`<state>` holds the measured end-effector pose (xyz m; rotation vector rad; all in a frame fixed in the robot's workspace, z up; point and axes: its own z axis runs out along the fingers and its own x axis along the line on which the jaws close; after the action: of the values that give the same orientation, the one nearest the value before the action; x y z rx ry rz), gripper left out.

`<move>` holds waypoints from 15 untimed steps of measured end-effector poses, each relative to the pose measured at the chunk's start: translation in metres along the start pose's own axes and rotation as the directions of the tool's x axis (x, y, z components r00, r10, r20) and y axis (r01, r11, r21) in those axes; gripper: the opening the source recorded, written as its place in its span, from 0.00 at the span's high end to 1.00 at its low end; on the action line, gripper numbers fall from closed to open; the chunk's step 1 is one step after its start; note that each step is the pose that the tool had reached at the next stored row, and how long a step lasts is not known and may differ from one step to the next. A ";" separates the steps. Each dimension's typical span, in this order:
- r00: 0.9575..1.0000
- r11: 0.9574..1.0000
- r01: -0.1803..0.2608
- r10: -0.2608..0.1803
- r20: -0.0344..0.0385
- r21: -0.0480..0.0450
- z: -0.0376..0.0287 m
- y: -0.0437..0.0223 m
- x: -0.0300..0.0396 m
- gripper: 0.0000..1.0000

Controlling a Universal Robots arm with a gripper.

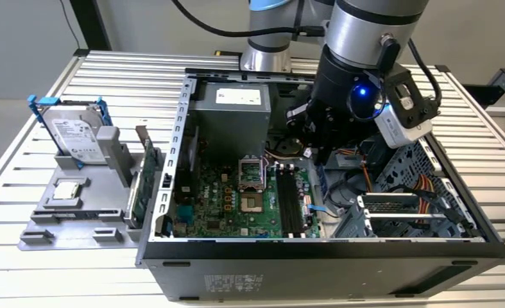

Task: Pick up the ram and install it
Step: 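Insert the ram into the slot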

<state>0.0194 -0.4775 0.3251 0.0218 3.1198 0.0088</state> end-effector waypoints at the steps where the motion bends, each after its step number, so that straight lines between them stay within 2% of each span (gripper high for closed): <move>1: 1.000 1.000 0.000 0.000 0.000 0.000 0.0000 0.0000 0.0000 1.00; 5: 1.000 1.000 0.000 0.000 0.000 0.000 0.0032 0.0000 0.0001 1.00; 15: 1.000 1.000 0.000 0.000 0.000 0.000 0.0205 -0.0001 0.0005 1.00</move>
<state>0.0194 -0.4774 0.3046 0.0219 3.1197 0.0091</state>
